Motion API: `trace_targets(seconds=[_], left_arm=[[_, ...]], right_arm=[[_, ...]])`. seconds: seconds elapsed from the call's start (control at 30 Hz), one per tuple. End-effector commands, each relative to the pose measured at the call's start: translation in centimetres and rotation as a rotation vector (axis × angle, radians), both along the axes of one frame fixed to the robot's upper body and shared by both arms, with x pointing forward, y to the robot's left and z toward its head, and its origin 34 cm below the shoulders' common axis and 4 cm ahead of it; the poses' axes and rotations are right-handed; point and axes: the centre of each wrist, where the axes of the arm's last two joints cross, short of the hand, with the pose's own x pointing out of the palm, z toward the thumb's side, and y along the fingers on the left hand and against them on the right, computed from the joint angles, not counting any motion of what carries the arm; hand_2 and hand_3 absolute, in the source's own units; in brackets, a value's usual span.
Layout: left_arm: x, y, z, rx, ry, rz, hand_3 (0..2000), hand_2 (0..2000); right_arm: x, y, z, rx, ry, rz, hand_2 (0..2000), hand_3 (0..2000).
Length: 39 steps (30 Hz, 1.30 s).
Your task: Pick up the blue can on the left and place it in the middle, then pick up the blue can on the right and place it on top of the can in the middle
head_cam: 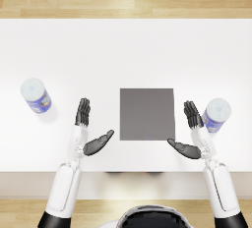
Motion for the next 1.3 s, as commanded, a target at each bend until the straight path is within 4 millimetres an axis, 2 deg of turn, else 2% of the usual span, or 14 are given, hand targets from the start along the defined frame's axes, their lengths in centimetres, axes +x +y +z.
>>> trace_targets(seconds=[0.03, 0.77, 0.8, 0.87, 0.93, 1.03, 1.17, 1.3], left_arm=[[0.0, 0.0, 0.0, 0.0, 0.0, 0.0, 0, 0], [0.0, 0.0, 0.0, 0.0, 0.0, 0.0, 0, 0], [0.1, -0.6, -0.6, 0.007, 0.024, -0.021, 0, 0], [0.2, -0.4, 0.0, -0.009, -0.058, -0.045, 0, 0], [0.7, 0.5, 1.3, -0.034, -0.137, -0.02, 0, 0], [1.7, 2.1, 2.4, 0.063, -0.221, 0.082, 0, 0], [2.6, 3.7, 3.7, 0.203, -0.293, 0.21, 0, 0], [3.1, 6.1, 4.5, 0.29, -0.321, 0.341, 0, 0]], right_arm=[[0.0, 0.0, 0.0, 0.0, 0.0, 0.0, 0, 0], [0.0, 0.0, 0.0, 0.0, 0.0, 0.0, 0, 0], [0.1, 0.6, -0.6, -0.007, 0.024, 0.021, 0, 0], [0.1, 0.4, 0.4, 0.045, -0.048, -0.043, 0, 0], [-0.2, -0.1, 1.5, 0.078, -0.11, -0.089, 0, 0], [-0.5, -1.8, 3.1, -0.005, -0.229, -0.219, 0, 0], [-0.7, -3.2, 4.2, -0.142, -0.327, -0.352, 0, 0], [-1.2, -4.7, 5.3, -0.202, -0.389, -0.455, 0, 0]])
